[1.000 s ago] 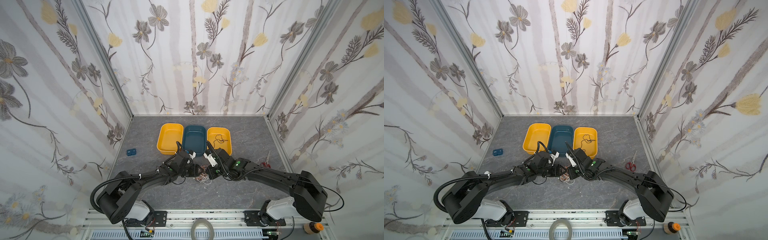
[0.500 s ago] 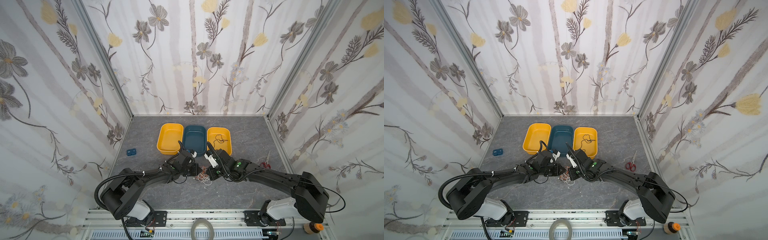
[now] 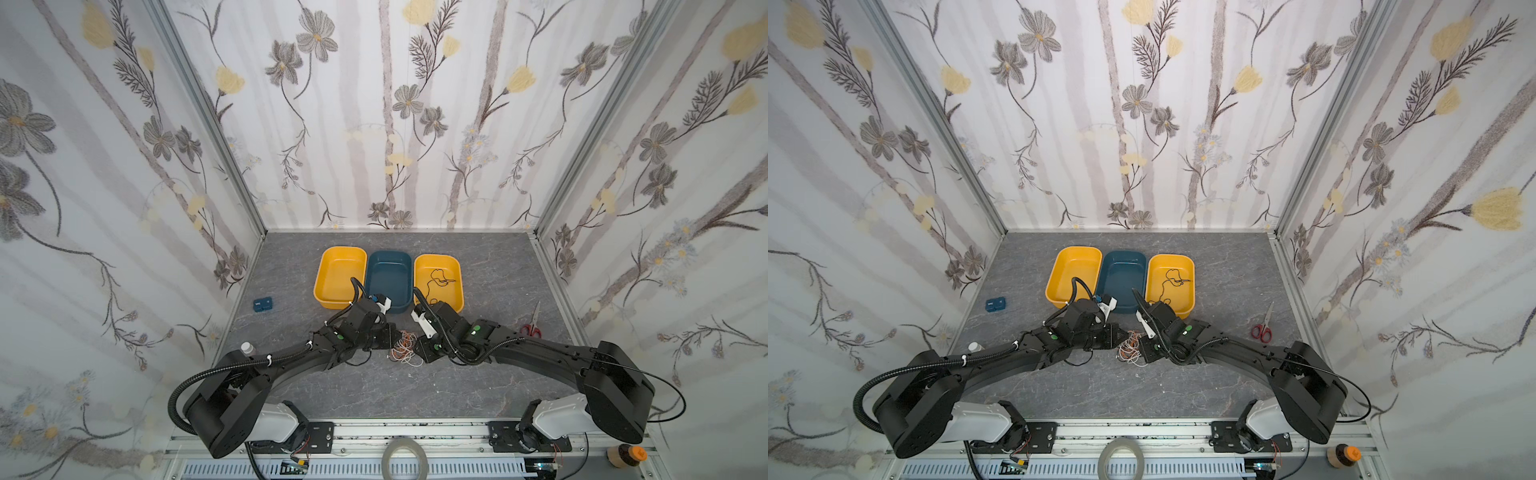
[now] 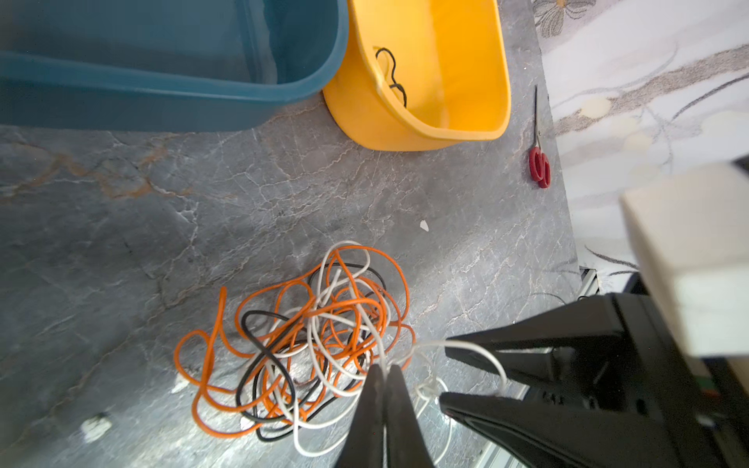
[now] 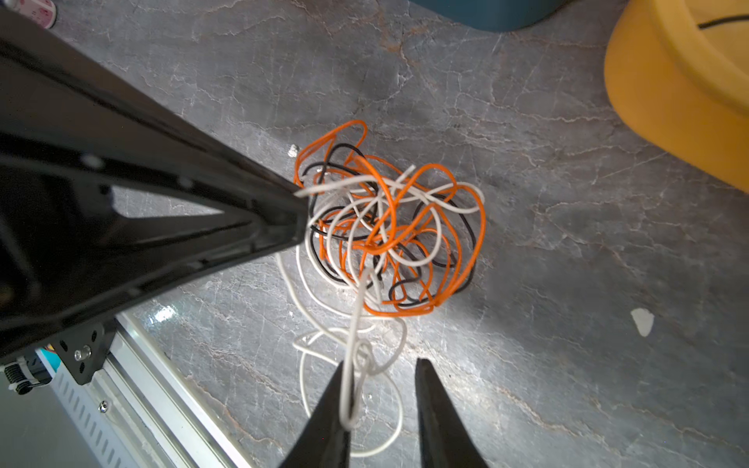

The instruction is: Untangle the cables

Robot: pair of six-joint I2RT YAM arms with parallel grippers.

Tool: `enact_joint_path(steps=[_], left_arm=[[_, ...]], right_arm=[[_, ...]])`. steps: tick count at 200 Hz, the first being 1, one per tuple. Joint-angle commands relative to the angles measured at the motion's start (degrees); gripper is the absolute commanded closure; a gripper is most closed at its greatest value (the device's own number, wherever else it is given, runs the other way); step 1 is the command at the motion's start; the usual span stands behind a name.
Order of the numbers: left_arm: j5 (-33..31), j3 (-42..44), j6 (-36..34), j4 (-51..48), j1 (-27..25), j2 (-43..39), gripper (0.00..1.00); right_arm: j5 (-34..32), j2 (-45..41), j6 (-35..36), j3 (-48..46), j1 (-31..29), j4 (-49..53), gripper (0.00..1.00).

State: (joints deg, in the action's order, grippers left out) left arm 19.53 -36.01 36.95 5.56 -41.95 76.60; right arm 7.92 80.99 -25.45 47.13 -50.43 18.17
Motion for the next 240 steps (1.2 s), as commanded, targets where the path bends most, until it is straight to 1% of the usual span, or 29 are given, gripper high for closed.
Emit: enact_joint_path(steps=[1, 29, 33, 51, 53, 58, 79, 102, 116, 132, 162, 190, 204, 213, 215, 229, 240], left_arm=[[-1.2, -0.2, -0.8, -1.4, -0.1, -1.9, 0.99], [-1.4, 0.1, -1.4, -3.0, -0.1, -4.2, 1.0], [-1.5, 0.1, -1.5, -3.3, -0.1, -5.8, 1.0], [-2.1, 0.4, -2.0, -4.6, 0.0, -8.2, 1.0], [-2.2, 0.4, -2.1, -4.7, 0.0, -8.5, 1.0], [-2.4, 0.6, -2.2, -5.1, -0.1, -9.1, 1.0], [-2.6, 1.1, -2.5, -5.6, -0.1, -11.2, 1.0], [-2.8, 1.3, -2.5, -6.2, -0.1, -12.3, 1.0], [-3.2, 1.2, -2.4, -6.2, -0.1, -12.9, 1.0], [-3.5, 1.1, -2.4, -6.2, 0.0, -13.3, 1.0], [-4.0, 0.9, -2.6, -6.9, 0.0, -13.7, 1.0], [-4.2, 0.8, -2.7, -7.1, 0.1, -14.1, 1.0], [-4.4, 0.7, -2.8, -7.2, 0.1, -14.5, 1.0], [-4.5, 0.8, -2.8, -7.2, 0.1, -14.8, 1.0], [-4.6, 0.8, -2.6, -7.2, 0.1, -14.9, 1.0], [-4.8, 0.7, -2.7, -7.2, 0.1, -15.7, 1.0], [-5.0, 0.8, -2.7, -7.6, 0.1, -16.4, 1.0]], right_arm=[[-0.4, -2.0, -0.6, -0.5, 0.9, 0.8, 0.67], [1.6, -5.3, -0.6, -1.8, 3.1, 0.1, 0.62], [2.0, -5.8, -0.8, -1.9, 3.5, -0.1, 0.62], [4.8, -7.3, -2.1, -3.1, 5.4, -1.7, 0.61], [5.1, -7.5, -2.2, -3.2, 6.8, -2.0, 0.61], [5.8, -7.7, -2.7, -3.4, 7.9, -2.6, 0.61], [7.7, -7.7, -5.2, -3.9, 10.2, -4.9, 0.59], [10.8, -5.6, -7.1, -3.7, 10.7, -7.9, 0.56], [13.5, -3.4, -9.1, -4.3, 10.5, -11.6, 0.55], [15.1, -0.5, -11.3, -5.1, 10.2, -15.5, 0.54], [15.5, 4.4, -13.6, -5.1, 9.5, -19.9, 0.54], [14.1, 8.4, -14.6, -4.3, 8.6, -20.7, 0.53], [12.9, 10.4, -14.8, -3.7, 8.2, -20.2, 0.55], [12.4, 10.7, -15.1, -3.5, 8.2, -19.9, 0.58], [12.3, 12.0, -15.2, -3.6, 8.2, -20.0, 0.59], [11.5, 13.0, -15.5, -3.8, 8.2, -20.0, 0.65], [10.5, 12.9, -15.4, -3.9, 8.2, -19.3, 0.75]])
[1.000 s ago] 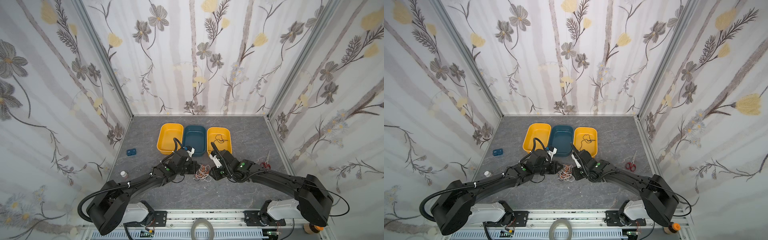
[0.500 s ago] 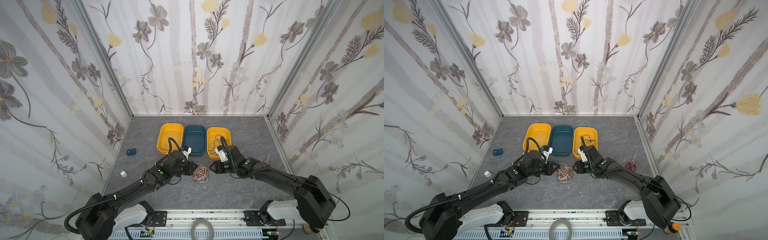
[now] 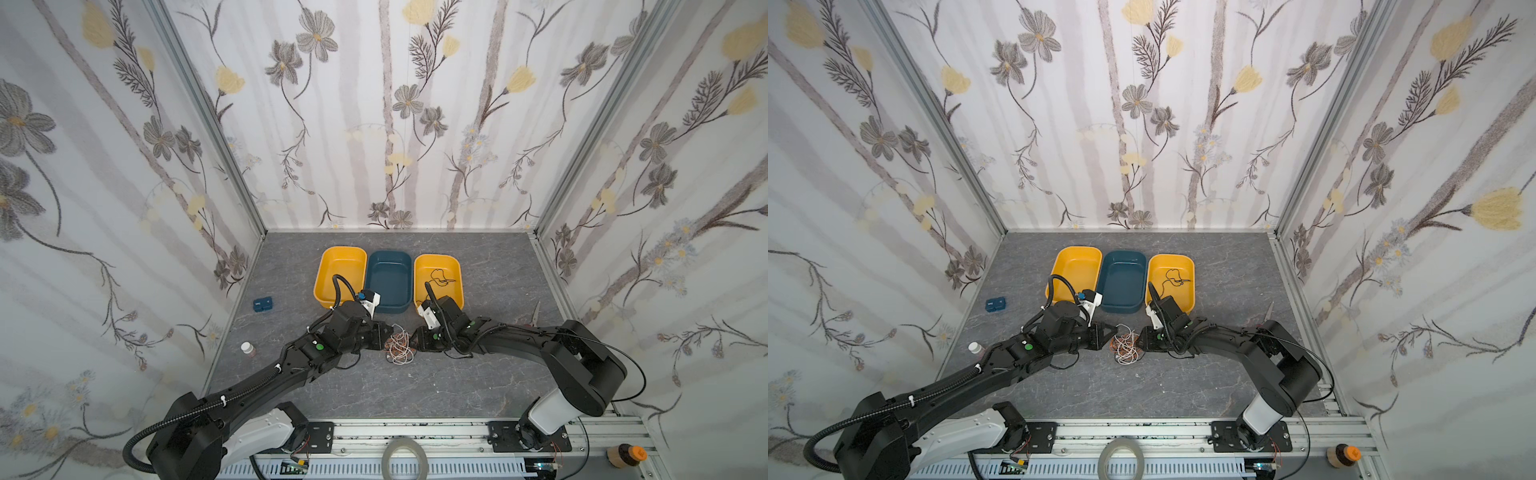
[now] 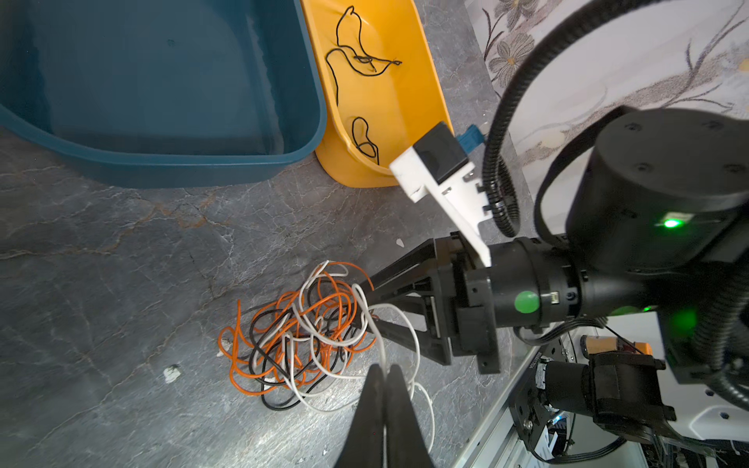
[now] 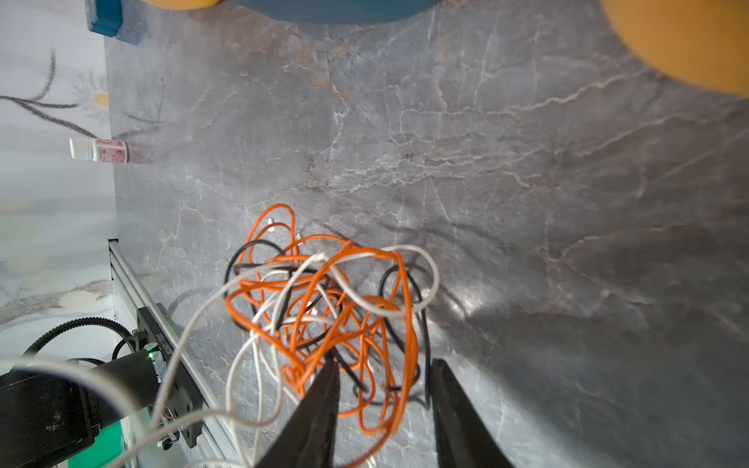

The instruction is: Untangle the cables

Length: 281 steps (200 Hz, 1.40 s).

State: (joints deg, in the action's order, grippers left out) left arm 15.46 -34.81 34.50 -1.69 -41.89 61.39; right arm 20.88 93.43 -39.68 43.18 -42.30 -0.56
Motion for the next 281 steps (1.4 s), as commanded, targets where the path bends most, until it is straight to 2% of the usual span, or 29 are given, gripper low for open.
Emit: enact_joint_path(steps=[1, 19, 28, 71, 85, 109, 127, 152, 198, 231, 281], left_arm=[[-1.0, -0.4, -0.3, -0.4, 0.1, -1.3, 1.0], [-1.9, -0.5, -0.7, -1.7, 0.3, -2.4, 1.0], [-2.6, -0.7, -1.0, -2.6, 0.4, -3.0, 1.0], [-6.4, -1.1, -2.0, -6.8, 1.3, -5.0, 1.0], [-7.4, -1.2, -2.0, -7.3, 1.5, -5.1, 1.0], [-7.8, -1.5, -2.2, -7.5, 1.6, -4.6, 1.0], [-7.8, -1.7, -2.2, -7.3, 1.7, -4.0, 1.0], [-7.9, -1.7, -2.1, -6.9, 2.0, -3.3, 1.0], [-8.4, -1.7, -1.6, -6.5, 2.3, -2.7, 1.0], [-7.7, -1.8, -1.5, -5.9, 2.5, -1.9, 1.0], [-7.5, -1.8, -1.5, -5.7, 2.8, -1.9, 1.0]], right_arm=[[-2.5, 0.4, -1.2, 0.0, 0.0, -0.4, 0.76], [-4.9, -0.8, 0.2, 0.1, 0.1, 2.6, 0.87], [-6.5, -1.0, 1.0, 0.2, 0.2, 4.7, 0.89], [-13.9, -6.0, 5.4, 1.9, 0.2, 15.2, 0.9], [-14.2, -7.0, 6.5, 2.3, 0.2, 16.7, 0.87], [-14.2, -9.6, 8.9, 3.5, 0.0, 19.4, 0.69], [-15.6, -12.9, 10.3, 4.2, -0.6, 21.4, 0.62], [-13.2, -17.4, 12.4, 3.5, -1.8, 19.8, 0.6], [-4.7, -20.6, 13.5, -1.2, -5.1, 11.0, 0.65], [-3.2, -18.4, 14.1, -1.6, -7.7, 6.8, 0.65], [-2.6, -12.9, 15.2, -0.2, -8.0, 4.1, 0.67]])
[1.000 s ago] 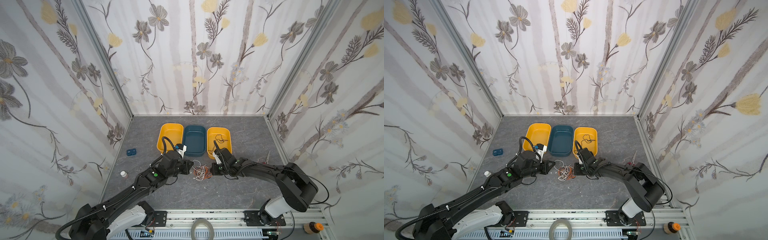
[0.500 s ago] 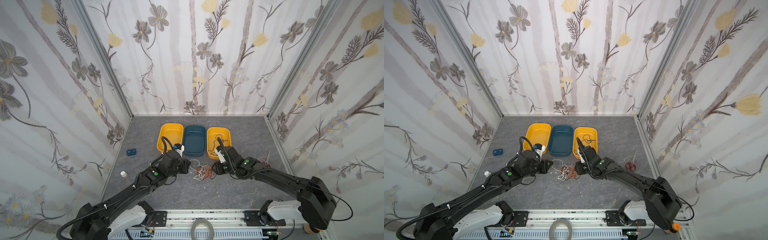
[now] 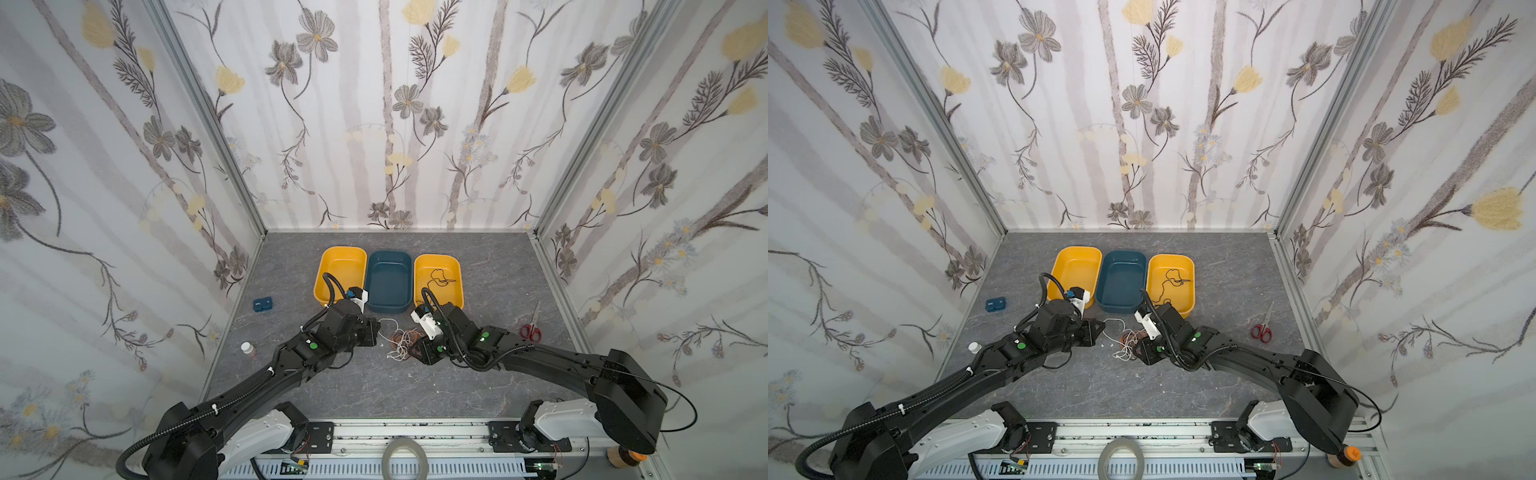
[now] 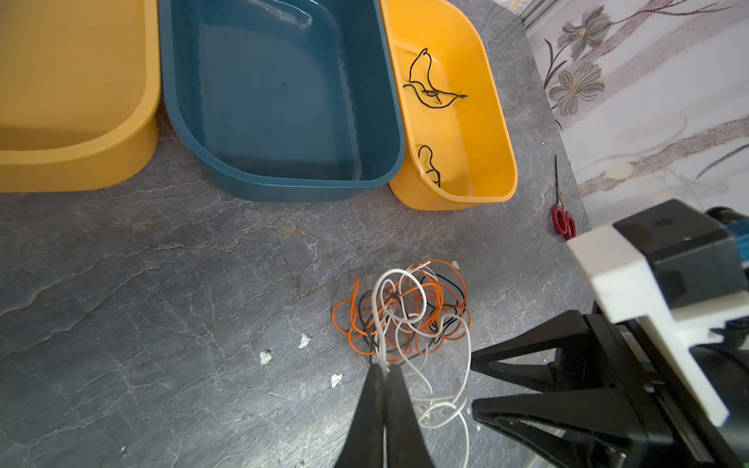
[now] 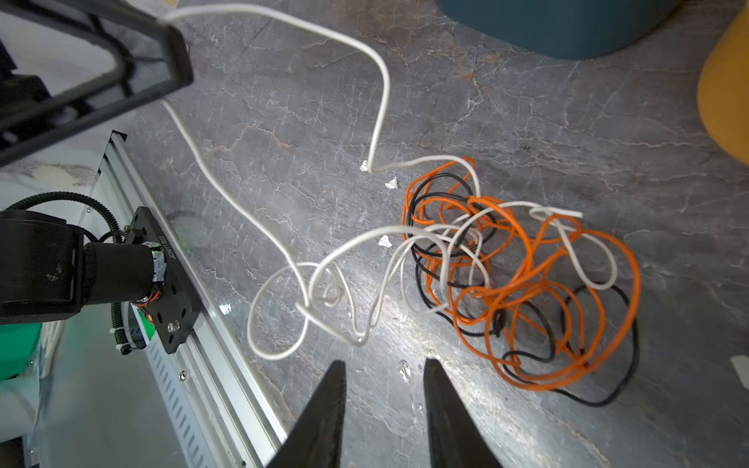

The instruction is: Untangle the cables

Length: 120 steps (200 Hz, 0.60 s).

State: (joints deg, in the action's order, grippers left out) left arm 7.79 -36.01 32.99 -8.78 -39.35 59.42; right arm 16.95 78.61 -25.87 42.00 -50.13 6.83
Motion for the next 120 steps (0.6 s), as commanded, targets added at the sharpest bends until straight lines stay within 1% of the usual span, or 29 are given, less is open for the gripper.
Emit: enact_joint_path(steps=[1, 49, 68, 84, 120], left_arm=[[0.2, -0.6, 0.0, 1.4, 0.2, 0.1, 1.0], [0.9, -0.5, 0.3, 2.2, 0.4, 0.2, 1.0], [1.2, -0.5, 0.3, 2.5, 0.6, 0.3, 1.0], [1.5, -0.7, 0.4, 2.5, 0.7, 0.6, 1.0], [2.1, -0.6, 0.4, 2.8, 0.9, 1.6, 1.0]], right_arm=[[1.3, 2.0, 1.4, 1.0, -0.1, -3.3, 0.67], [1.9, 6.2, 2.0, 1.5, -0.2, -6.4, 0.71], [1.5, 7.1, 2.0, 1.9, -0.2, -7.2, 0.78], [1.2, 7.2, 2.2, 2.0, -0.3, -7.6, 0.81], [-1.2, 5.8, 3.3, 2.2, -0.2, -5.4, 0.93]])
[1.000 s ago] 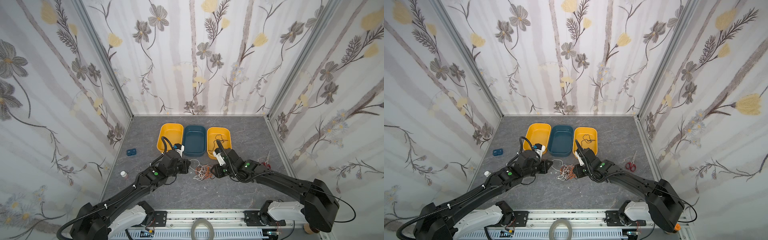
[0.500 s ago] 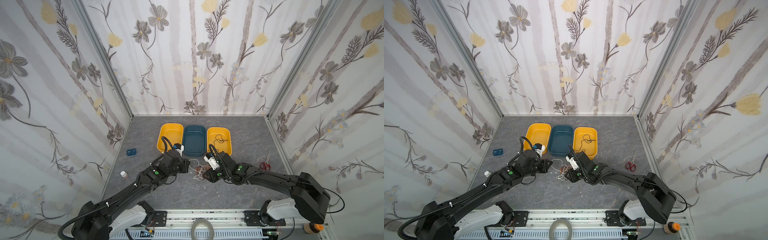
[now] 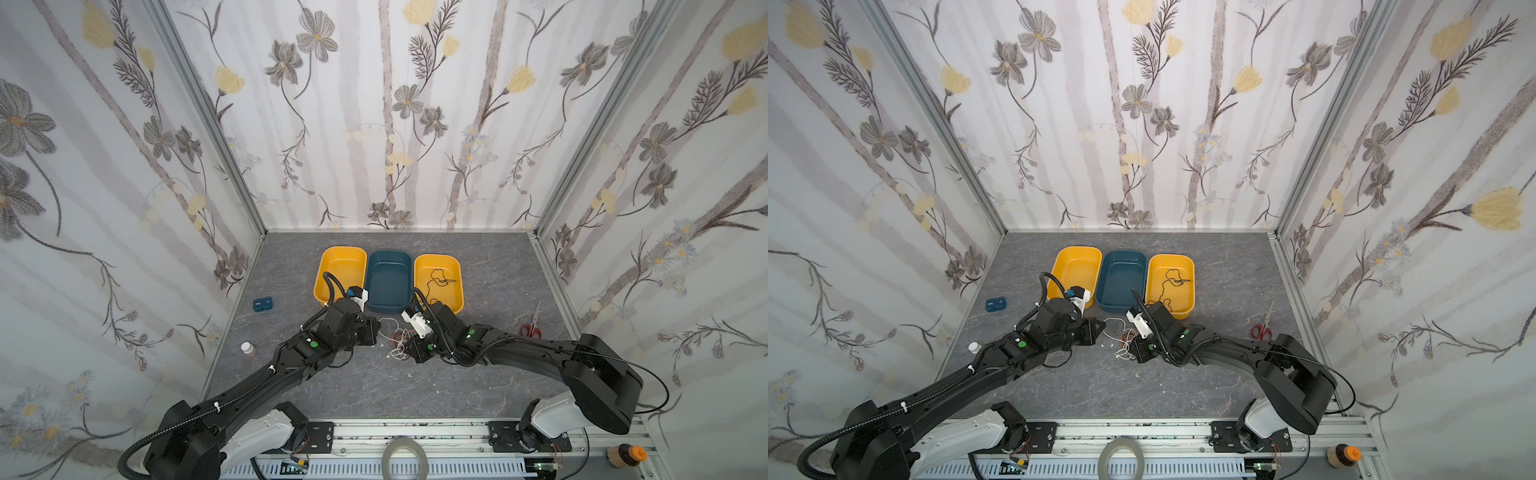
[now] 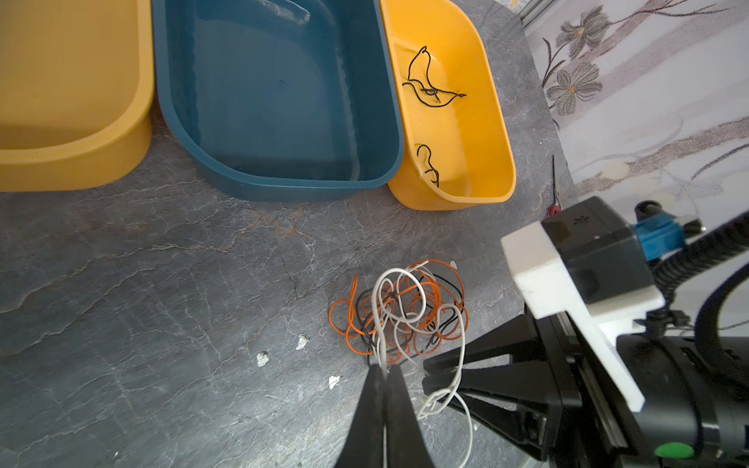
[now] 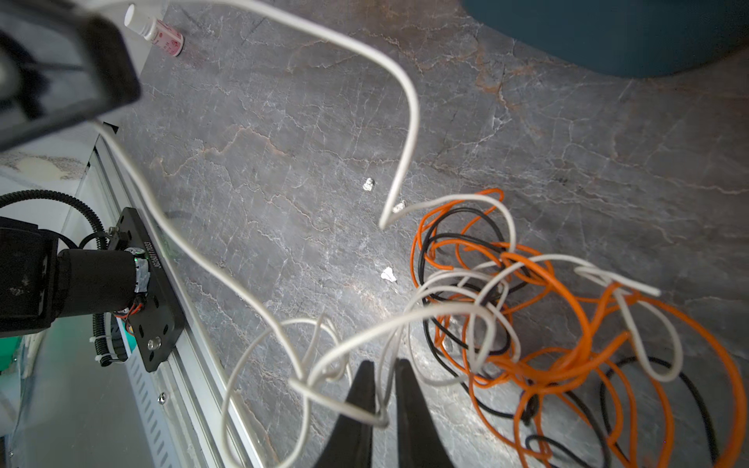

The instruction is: Untangle the cables

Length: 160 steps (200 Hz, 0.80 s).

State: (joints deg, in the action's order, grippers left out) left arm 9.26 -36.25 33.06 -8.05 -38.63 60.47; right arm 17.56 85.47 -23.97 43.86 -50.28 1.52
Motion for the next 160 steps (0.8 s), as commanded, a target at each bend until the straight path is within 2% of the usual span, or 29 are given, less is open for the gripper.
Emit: enact_joint_path(steps=[1, 47, 160], left_arm=[[0.6, -0.3, 0.3, 2.1, 0.1, 0.5, 1.0], [0.6, 0.5, 0.3, 2.5, 0.3, 1.3, 1.0], [-0.8, 3.7, 0.1, 2.9, 0.2, 3.9, 1.0]], right_arm=[[-1.9, -1.1, 1.4, 0.4, -0.1, 0.0, 0.93], [-4.5, -4.1, 2.9, 1.2, -0.1, 4.1, 1.0], [-8.3, -11.5, 5.4, 4.4, 0.1, 11.2, 1.0]])
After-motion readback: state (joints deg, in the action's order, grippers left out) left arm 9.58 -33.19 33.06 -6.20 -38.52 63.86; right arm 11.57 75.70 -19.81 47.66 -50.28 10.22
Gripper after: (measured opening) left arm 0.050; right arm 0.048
